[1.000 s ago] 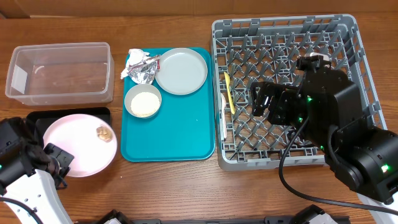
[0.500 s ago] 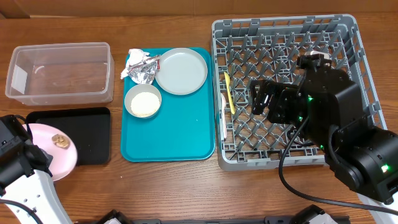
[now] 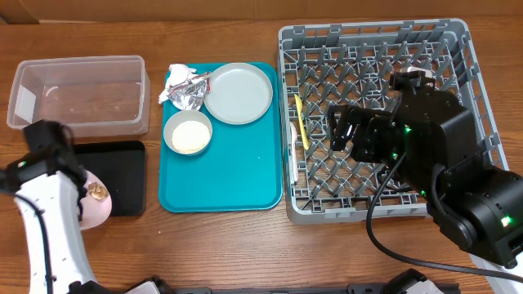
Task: Sort waste into correct bins and load items into the dishwasher rack
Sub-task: 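Tilt the pink plate over the black tray to drop the food scrap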
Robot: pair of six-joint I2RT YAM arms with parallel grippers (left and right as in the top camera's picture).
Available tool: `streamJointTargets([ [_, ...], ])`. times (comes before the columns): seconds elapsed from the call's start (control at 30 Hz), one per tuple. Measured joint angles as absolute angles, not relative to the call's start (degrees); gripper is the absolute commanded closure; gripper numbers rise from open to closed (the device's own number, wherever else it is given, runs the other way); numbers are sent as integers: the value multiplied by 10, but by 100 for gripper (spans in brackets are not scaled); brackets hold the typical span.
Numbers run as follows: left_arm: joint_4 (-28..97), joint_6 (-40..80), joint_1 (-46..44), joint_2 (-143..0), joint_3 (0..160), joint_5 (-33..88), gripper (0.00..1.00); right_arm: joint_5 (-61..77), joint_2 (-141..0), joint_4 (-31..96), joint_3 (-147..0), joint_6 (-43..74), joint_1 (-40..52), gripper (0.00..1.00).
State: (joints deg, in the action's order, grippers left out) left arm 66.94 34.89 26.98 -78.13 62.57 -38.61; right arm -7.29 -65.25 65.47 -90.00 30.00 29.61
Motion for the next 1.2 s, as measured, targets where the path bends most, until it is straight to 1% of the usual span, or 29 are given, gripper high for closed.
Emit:
streamJointTargets([
  [0.1, 665, 350, 228, -785, 627, -418, 96, -72, -653, 654, -900, 300, 296, 0],
  [0.33, 705, 350, 225, -786, 687, -472, 96, -68, -653, 651, -900, 300, 296, 0],
  [0.47, 708, 345, 218, -786, 695, -477, 96, -66, -653, 652, -900, 300, 296, 0],
  [0.53, 689, 333, 200, -787, 695, -480, 96, -64, -653, 651, -900, 300, 296, 0],
  [0.7, 701, 318, 164, -792, 700, -487, 96, -63, -653, 652, -900, 300, 296, 0],
  [0.77, 677, 309, 157, -793, 703, -497, 96, -62, -653, 652, -900, 300, 296, 0],
  [0.97, 700, 298, 152, -795, 707, -506, 96, -53, -653, 652, -900, 300, 296, 0],
  [1.2, 701, 298, 147, -795, 711, -502, 96, -49, -653, 652, -900, 300, 296, 0],
])
